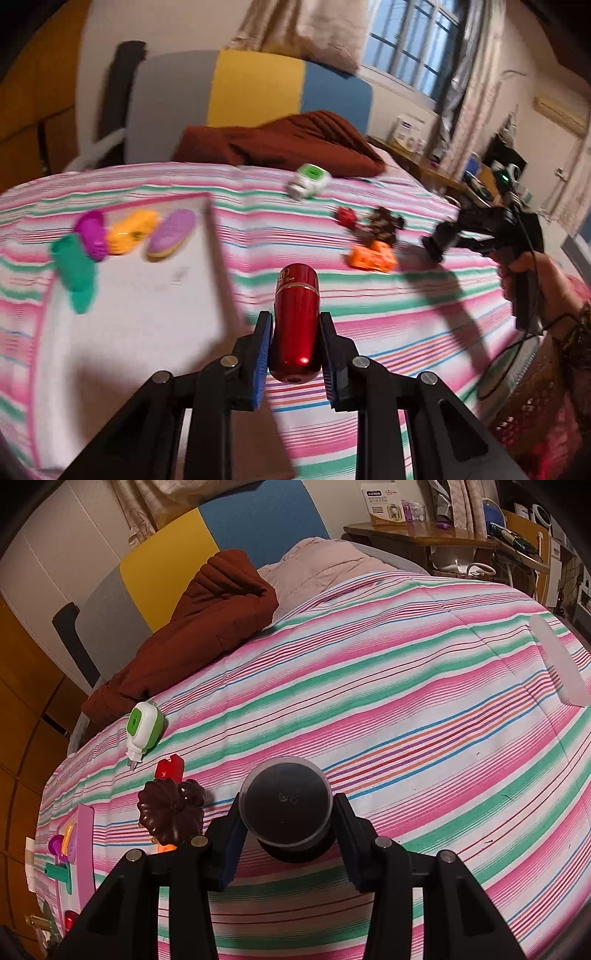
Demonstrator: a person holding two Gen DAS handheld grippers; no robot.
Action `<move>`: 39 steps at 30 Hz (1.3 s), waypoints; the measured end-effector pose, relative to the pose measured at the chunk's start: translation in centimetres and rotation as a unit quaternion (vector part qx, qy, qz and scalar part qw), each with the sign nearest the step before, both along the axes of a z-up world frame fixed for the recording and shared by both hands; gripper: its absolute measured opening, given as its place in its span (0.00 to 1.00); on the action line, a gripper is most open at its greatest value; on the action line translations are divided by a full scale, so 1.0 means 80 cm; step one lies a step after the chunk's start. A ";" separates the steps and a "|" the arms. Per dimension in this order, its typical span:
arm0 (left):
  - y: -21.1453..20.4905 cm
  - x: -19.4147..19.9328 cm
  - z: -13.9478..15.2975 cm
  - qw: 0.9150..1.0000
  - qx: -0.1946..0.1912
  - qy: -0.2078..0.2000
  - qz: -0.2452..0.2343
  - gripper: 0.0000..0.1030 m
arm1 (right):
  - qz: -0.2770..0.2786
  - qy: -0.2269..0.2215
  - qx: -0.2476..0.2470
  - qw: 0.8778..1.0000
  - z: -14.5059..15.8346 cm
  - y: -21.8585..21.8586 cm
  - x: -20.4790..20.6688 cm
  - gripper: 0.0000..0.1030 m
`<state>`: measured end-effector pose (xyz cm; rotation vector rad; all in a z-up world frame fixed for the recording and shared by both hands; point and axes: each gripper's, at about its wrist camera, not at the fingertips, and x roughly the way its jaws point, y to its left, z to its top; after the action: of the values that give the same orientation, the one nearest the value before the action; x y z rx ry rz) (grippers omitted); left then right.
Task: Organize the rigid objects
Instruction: 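Release the red tube in the tray with the left tool while the right holds the canister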
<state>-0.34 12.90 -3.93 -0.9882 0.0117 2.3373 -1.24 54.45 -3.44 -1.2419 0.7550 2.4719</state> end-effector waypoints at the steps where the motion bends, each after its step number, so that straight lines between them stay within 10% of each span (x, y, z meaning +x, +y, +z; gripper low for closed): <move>1: -0.011 -0.004 0.000 1.000 -0.002 0.002 0.013 0.24 | 0.000 0.001 0.000 1.000 0.001 0.000 0.001 0.44; 16: -0.117 -0.066 -0.029 0.983 -0.061 -0.032 0.169 0.24 | -0.013 0.004 0.007 1.000 0.004 0.000 0.006 0.44; 34: -0.135 -0.094 -0.046 0.970 -0.091 -0.044 0.223 0.24 | -0.023 0.007 0.013 1.000 0.005 0.003 0.007 0.44; 39: -0.145 -0.084 -0.040 0.970 -0.065 -0.033 0.232 0.51 | -0.025 0.008 0.012 1.000 0.006 0.003 0.008 0.44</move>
<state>-7.10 1.30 -7.14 -1.2413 -0.1054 2.7516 -0.57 54.65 -2.97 -1.1823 0.7487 2.4461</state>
